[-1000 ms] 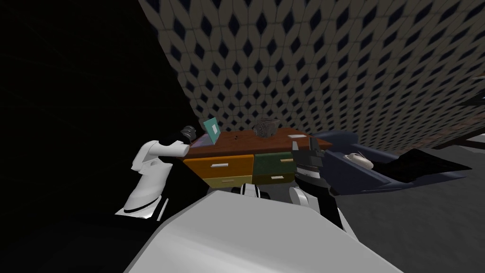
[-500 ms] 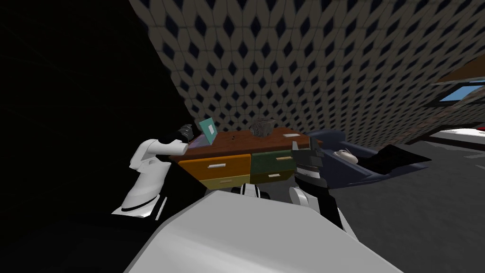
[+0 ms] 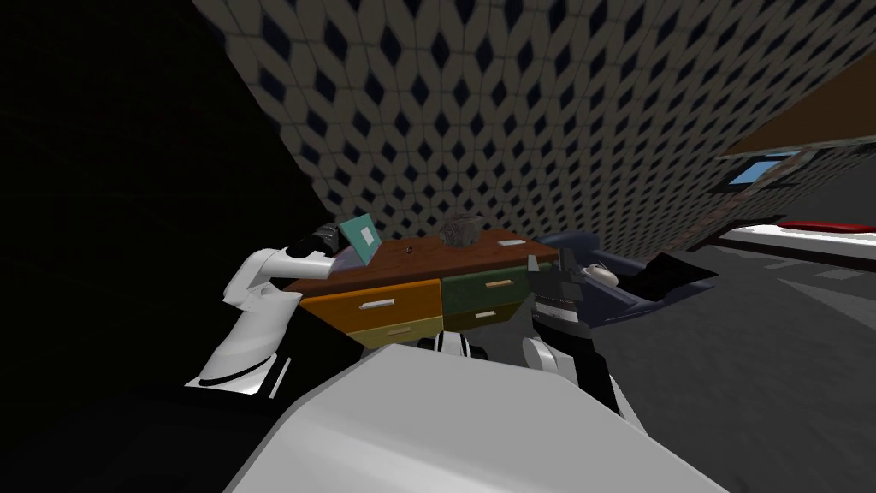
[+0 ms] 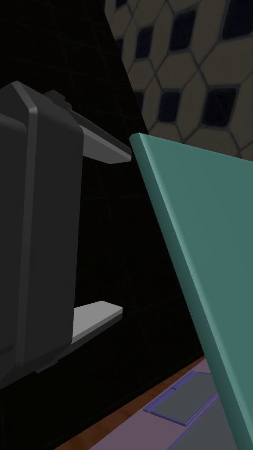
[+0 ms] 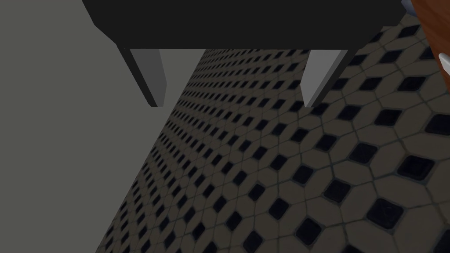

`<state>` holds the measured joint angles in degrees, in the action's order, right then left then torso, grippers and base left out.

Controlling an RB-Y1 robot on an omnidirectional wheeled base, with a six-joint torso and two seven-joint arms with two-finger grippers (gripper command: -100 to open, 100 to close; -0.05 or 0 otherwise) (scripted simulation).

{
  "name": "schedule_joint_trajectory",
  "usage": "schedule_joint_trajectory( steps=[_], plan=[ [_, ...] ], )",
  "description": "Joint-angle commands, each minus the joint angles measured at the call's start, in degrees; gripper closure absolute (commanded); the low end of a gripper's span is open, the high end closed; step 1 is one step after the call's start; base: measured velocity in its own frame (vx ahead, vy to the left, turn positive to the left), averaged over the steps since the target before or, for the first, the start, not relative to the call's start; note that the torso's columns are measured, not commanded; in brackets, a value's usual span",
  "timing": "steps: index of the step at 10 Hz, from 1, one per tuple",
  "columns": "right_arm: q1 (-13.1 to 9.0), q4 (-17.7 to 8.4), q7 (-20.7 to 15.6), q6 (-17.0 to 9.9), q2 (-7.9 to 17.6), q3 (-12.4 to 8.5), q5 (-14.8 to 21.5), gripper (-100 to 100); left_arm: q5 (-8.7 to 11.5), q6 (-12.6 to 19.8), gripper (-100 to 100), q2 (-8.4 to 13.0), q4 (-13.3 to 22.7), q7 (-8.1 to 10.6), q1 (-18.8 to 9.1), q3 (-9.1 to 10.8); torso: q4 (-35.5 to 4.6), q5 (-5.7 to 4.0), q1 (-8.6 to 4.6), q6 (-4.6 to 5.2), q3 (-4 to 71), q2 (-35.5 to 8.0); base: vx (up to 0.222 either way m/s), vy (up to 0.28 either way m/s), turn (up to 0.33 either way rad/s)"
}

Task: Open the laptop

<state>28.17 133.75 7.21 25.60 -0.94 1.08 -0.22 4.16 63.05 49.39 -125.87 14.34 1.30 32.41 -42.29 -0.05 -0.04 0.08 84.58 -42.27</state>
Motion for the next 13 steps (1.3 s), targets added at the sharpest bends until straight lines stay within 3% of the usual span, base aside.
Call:
schedule_joint_trajectory(
  steps=[1,5,6,7,10,13],
  plan=[
    [0.0,0.0,0.0,0.0,0.0,0.0,0.0,0,-2.98,0.73,-100,1.77,0.89,-1.29,0.67,0.2,0.03,-0.04,-0.08,0.04,0.06,0.09,0.016,-0.094,-0.13],
    [0.0,0.0,0.0,0.0,0.01,-0.01,0.0,0,-3.68,1.17,-100,2.2,1.92,-1.35,0.2,0.17,0.02,0.12,0.36,-0.02,0.04,0.06,0.011,-0.003,-0.084],
    [0.01,0.0,0.0,0.0,0.01,-0.01,0.0,0,-3.73,1.19,100,2.28,2.09,-1.34,0.08,0.15,0.01,0.13,0.24,-0.12,-0.01,-0.01,0.008,0.011,-0.004],
    [0.0,0.0,0.0,0.0,0.01,-0.01,0.0,0,-2.64,0.88,100,1.06,3.01,0.27,-1.32,1.1,0.12,0.27,0.14,-0.17,-0.09,-0.02,-0.012,0.045,-0.003],
    [-0.01,0.0,0.0,0.0,0.01,-0.01,0.0,0,-0.92,0.64,100,-1.02,4.61,2.65,-3.11,2.28,0.33,0.93,0.99,-0.41,-0.2,-0.04,-0.049,0.045,0.009],
    [0.0,0.0,0.0,0.0,0.01,-0.01,0.0,0,0.8,0.41,100,-3.1,6.2,5.03,-4.91,3.45,0.37,0.97,1.23,-0.42,-0.03,0.18,-0.045,0.036,0.027]
  ],
)
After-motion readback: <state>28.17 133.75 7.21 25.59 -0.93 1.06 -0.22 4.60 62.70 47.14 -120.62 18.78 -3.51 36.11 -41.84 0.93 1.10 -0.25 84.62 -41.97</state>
